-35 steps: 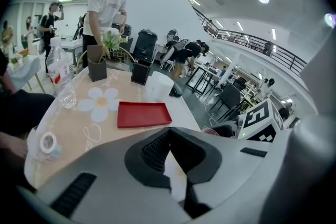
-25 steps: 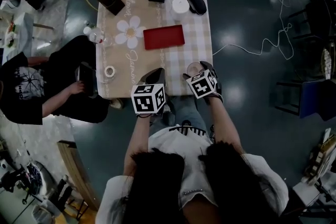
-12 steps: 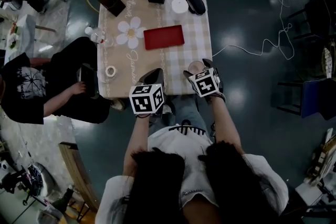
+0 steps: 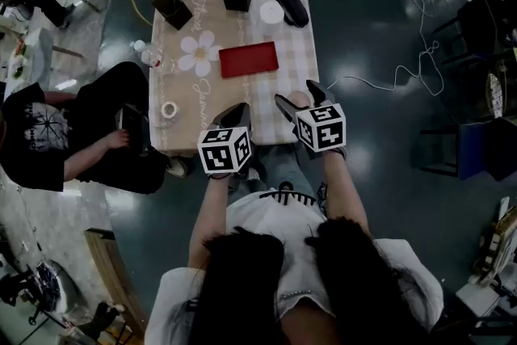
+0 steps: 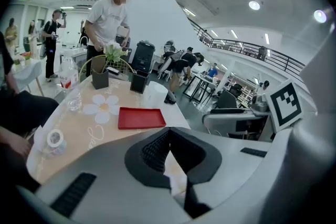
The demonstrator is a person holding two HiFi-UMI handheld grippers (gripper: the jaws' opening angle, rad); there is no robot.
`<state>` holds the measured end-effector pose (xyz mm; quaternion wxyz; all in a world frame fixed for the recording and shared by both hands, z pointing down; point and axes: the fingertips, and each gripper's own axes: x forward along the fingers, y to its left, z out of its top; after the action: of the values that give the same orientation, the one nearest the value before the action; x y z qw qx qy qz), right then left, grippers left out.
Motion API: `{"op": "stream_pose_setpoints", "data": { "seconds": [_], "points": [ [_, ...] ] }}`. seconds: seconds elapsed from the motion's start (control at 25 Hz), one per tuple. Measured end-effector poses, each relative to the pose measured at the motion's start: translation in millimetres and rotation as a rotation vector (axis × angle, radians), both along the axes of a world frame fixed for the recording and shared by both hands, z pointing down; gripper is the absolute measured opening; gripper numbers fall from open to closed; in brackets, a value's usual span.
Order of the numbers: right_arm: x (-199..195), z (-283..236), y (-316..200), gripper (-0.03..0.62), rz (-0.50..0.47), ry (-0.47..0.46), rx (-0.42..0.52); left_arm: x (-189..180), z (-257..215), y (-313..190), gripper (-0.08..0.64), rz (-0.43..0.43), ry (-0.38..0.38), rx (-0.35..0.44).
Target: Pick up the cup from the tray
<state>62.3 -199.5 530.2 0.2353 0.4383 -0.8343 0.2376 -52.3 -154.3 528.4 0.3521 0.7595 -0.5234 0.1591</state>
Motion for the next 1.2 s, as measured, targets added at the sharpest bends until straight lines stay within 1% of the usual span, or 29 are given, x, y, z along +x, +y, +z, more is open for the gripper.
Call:
{"op": "stream_pose_setpoints", "data": {
  "seconds": [0.08,0.12,0.16,0.24,0.36,0.48,0.6,0.92,1.2],
  "points": [
    [-1.0,-16.1,2.4,0.391,0.032,-0.073,0.014,-2.0,-5.9,3.4,0.008,-0.006,0.01,0.018],
    [-1.5,-21.6,4.8,0.391,0.041,-0.09,0.019,-3.0,-8.7,5.7,0.008,-0.009,0.015,0.026],
    [-2.4,-25.5,8.2,0.39,0.045,-0.098,0.021,-4.1,-11.2,8.4,0.008,-0.011,0.018,0.032],
    [-4.9,-30.5,15.8,0.356,0.049,-0.099,0.024,-6.1,-15.5,13.8,0.008,-0.012,0.024,0.043],
    [-8.1,-36.5,25.2,0.224,0.059,-0.092,0.041,-7.3,-20.2,20.5,0.008,-0.009,0.029,0.055],
    [-7.0,-37.7,33.3,0.152,0.086,-0.063,0.055,-6.1,-21.2,28.9,0.008,0.005,0.03,0.063],
    [-0.8,-34.1,37.3,0.009,0.135,-0.003,0.053,-7.0,-21.1,35.9,0.008,0.016,0.026,0.069],
    [3.2,-30.9,49.2,0.008,0.183,0.038,0.054,-13.6,-17.0,48.5,0.008,0.025,0.027,0.066],
    [-1.7,-36.9,53.8,0.006,0.185,0.072,0.079,-14.6,-19.5,51.0,0.008,0.045,0.024,0.081]
  ]
}}
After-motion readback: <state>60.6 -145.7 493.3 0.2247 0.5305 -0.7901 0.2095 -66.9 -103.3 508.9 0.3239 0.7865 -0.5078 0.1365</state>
